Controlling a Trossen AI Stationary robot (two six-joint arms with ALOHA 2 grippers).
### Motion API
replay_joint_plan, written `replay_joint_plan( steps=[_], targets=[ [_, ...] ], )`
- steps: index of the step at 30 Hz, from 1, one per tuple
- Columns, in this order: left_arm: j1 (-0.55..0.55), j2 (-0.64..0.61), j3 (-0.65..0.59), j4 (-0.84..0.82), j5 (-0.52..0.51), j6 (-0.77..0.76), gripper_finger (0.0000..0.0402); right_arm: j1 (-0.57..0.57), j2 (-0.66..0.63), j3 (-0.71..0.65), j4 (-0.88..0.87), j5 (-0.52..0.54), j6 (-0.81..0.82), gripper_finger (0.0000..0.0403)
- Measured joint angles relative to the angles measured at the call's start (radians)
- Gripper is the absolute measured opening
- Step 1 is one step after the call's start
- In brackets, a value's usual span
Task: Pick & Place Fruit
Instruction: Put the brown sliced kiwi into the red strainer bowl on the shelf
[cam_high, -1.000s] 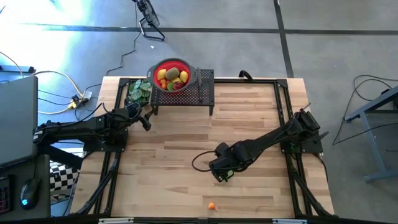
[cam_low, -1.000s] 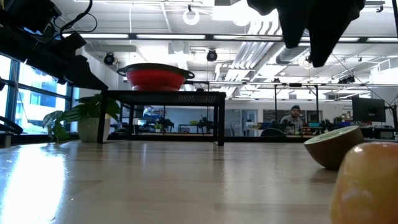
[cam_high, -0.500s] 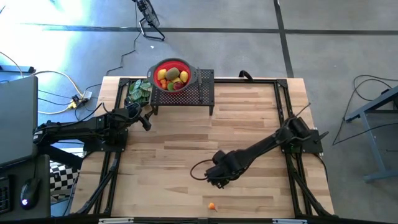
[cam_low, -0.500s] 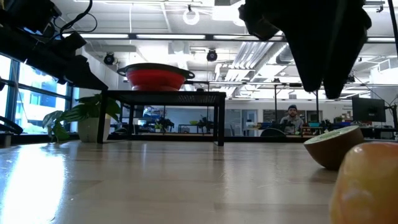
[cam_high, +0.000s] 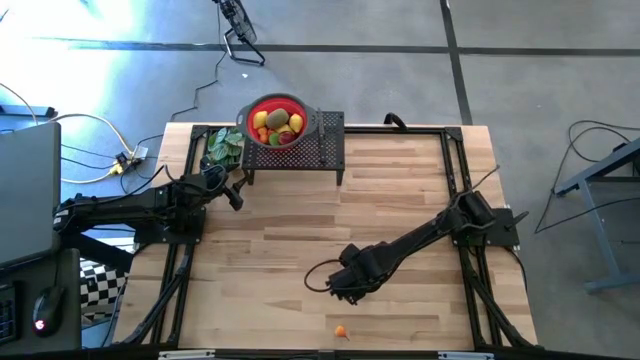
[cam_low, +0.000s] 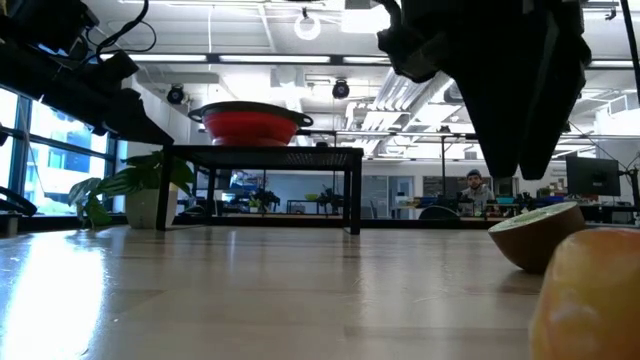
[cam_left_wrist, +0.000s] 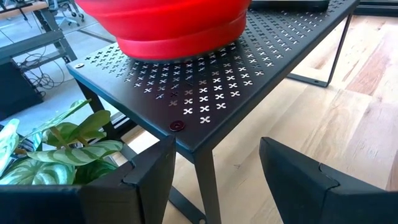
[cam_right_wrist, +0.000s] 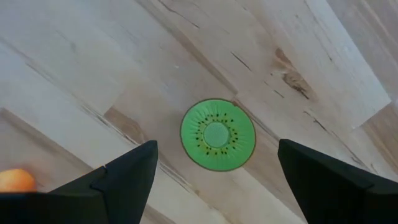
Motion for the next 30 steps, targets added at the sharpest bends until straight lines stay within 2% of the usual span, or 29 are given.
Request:
replay_joint_plan(
  steps=[30],
  targets=[
    [0.000,0.000,0.000,0.002,0.000,-0.006,0.0228,0.005,0.047,-0.001,-0.009,0.001,-0.021,0.0326]
  ],
)
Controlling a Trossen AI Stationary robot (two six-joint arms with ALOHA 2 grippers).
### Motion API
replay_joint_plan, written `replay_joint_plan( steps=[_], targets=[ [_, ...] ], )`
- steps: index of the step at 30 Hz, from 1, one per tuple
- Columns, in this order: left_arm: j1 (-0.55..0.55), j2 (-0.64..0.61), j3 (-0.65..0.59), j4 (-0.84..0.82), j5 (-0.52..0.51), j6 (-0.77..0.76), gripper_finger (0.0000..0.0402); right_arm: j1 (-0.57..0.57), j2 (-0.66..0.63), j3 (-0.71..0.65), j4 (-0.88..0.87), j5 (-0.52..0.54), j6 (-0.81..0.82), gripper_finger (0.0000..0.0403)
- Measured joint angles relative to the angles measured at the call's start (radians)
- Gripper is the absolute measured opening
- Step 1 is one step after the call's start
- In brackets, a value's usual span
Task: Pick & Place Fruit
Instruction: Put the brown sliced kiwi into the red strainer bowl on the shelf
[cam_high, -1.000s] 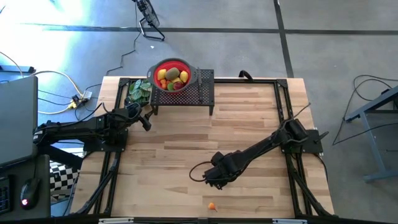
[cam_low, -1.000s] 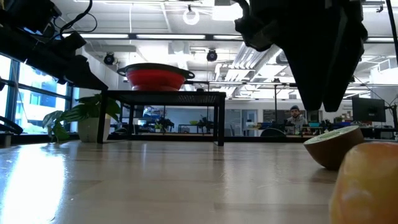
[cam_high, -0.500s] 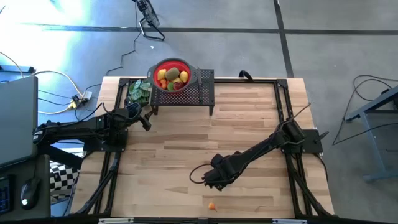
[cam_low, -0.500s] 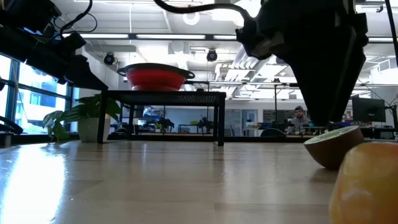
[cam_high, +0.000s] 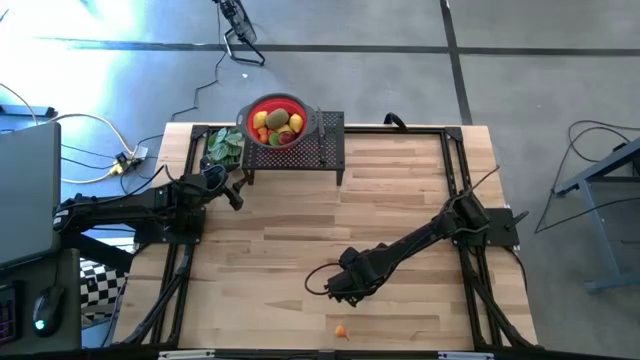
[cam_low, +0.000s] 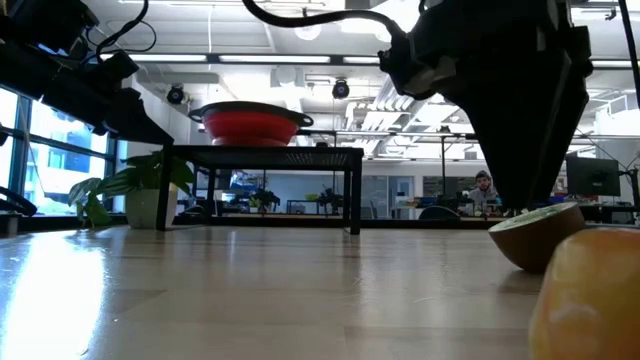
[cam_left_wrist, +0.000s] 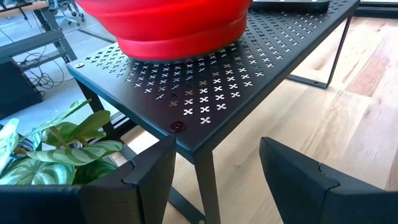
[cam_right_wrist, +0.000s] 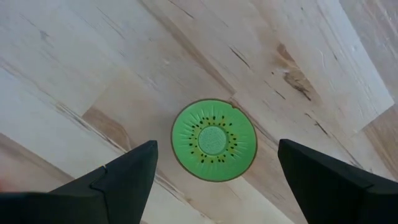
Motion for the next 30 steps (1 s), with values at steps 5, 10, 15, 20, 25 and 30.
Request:
replay_joint_plan(
  steps=[5,10,15,20,25,30],
  targets=[
    [0.000,0.000,0.000,0.015,-0.002,0.001,0.0228,-0.006,0.000,0.000,-0.001,0.002,0.004,0.0326],
    [0.000,0.000,0.000,0.026,-0.002,0.001,0.0228,-0.020,0.000,0.000,-0.001,0.002,0.024,0.0326],
    [0.000,0.000,0.000,0.026,-0.002,0.002,0.0228,-0.040,0.000,0.000,0.000,0.002,0.046,0.0326],
    [0.000,0.000,0.000,0.026,-0.002,0.003,0.0228,-0.048,-0.001,0.000,0.000,-0.001,0.065,0.0326],
    [0.000,0.000,0.000,0.026,-0.003,0.003,0.0228,-0.045,-0.001,0.000,0.000,0.000,0.085,0.0326],
    [0.000,0.000,0.000,0.025,-0.003,0.003,0.0228,-0.046,-0.001,0.000,-0.013,-0.002,0.123,0.0326]
  ],
)
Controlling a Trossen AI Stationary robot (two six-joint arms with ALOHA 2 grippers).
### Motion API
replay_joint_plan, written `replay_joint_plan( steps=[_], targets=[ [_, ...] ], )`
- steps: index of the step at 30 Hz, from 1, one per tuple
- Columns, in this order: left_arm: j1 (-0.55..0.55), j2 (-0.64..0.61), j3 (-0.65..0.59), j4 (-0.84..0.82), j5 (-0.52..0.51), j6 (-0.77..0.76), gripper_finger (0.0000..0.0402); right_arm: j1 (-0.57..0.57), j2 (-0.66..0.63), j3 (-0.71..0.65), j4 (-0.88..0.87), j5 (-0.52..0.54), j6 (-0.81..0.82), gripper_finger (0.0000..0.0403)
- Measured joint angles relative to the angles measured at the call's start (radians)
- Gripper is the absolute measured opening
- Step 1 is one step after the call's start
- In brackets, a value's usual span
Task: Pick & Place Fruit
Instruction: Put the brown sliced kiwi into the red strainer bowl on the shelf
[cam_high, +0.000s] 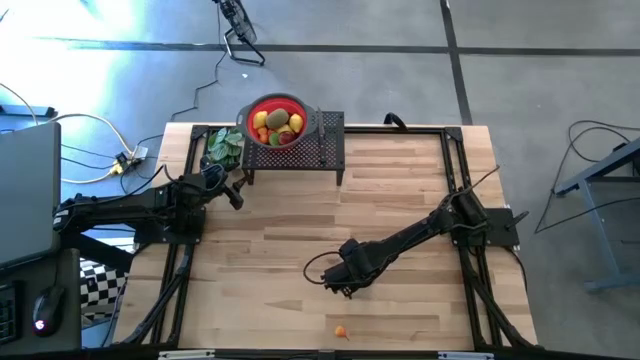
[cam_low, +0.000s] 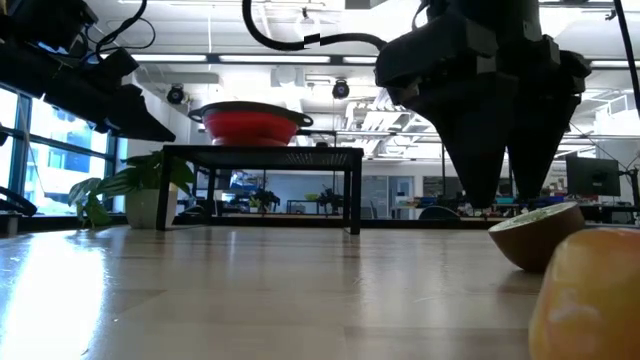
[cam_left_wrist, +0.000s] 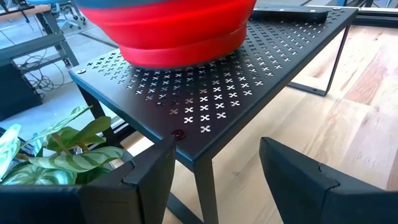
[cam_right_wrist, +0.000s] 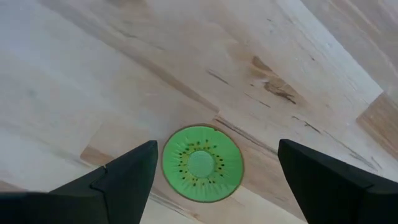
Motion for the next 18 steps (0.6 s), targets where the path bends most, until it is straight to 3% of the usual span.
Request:
replay_joint_plan(
  steps=[18],
  targets=[
    [0.000,0.000,0.000,-0.003,-0.001,0.000,0.0228,-0.002,0.045,0.000,0.044,-0.090,0.010,0.0326]
  ],
)
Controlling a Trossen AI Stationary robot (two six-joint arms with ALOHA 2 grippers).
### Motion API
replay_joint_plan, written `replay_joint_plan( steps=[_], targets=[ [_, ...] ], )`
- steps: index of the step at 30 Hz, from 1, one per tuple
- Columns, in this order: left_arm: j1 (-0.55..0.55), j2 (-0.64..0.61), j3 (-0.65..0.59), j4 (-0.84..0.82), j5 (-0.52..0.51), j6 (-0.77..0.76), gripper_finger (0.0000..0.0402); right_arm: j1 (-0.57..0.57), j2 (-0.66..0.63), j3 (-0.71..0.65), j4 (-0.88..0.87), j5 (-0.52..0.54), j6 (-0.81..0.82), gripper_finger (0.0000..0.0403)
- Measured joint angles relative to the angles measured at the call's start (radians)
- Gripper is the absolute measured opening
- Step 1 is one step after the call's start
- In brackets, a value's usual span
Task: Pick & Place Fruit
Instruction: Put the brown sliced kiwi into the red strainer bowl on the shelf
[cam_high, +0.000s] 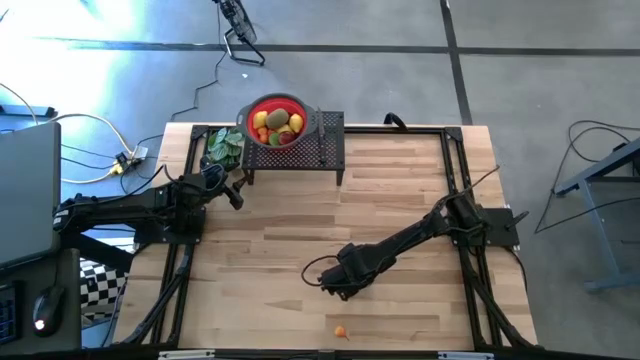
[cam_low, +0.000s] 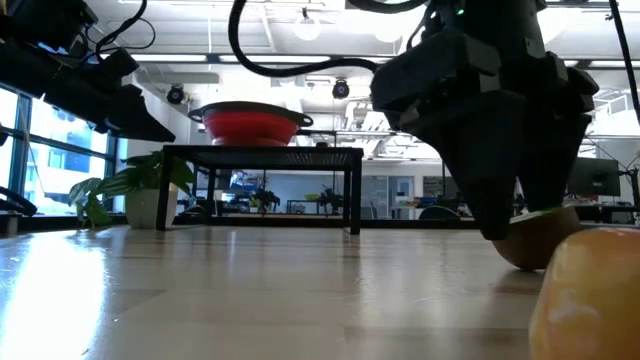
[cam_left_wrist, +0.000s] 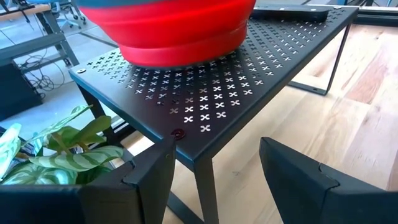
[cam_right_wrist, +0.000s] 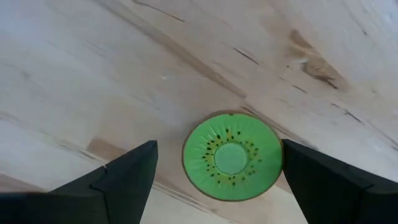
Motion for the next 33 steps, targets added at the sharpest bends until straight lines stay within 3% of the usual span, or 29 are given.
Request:
replay_joint_plan(
  steps=[33],
  targets=[
    [0.000,0.000,0.000,0.001,0.000,0.001,0.0228,0.000,0.002,0.000,-0.013,0.008,-0.012,0.0326]
  ],
)
